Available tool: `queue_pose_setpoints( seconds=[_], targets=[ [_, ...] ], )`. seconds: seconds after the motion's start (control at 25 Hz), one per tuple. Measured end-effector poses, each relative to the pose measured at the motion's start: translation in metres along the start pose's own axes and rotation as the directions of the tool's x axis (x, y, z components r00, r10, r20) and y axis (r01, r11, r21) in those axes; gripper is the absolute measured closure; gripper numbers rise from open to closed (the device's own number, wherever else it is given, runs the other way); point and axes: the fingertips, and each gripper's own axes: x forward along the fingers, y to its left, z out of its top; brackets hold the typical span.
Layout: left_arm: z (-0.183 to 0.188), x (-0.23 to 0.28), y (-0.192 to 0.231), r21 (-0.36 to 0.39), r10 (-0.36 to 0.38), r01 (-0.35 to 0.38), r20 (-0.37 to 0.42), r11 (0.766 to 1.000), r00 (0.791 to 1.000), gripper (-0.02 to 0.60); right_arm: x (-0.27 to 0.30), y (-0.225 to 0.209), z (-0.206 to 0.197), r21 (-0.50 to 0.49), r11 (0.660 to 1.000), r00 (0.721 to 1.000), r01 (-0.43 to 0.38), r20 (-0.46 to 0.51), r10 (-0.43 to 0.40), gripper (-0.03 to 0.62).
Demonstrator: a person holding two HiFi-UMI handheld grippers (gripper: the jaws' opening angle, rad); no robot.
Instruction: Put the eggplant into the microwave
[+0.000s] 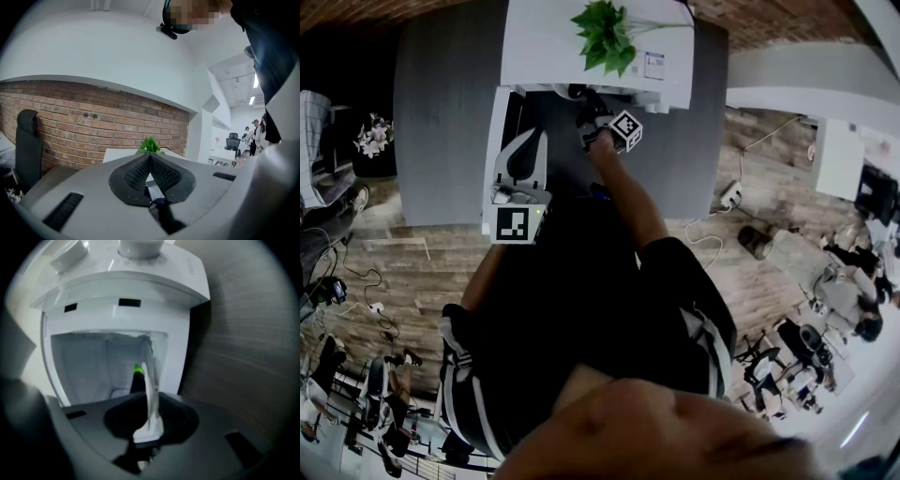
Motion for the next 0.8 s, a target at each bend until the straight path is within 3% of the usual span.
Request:
queue_pose_setpoints(
  seconds=[0.8],
  targets=[
    [0.006,-0.003,-0.003,0.014,-0.013,0.013,0.02,1.0,1.0,0.546,-0.018,0.005,0.006,-0.084,0.995,0.999,0.045,-0.003,-0.045,0.465]
  ],
)
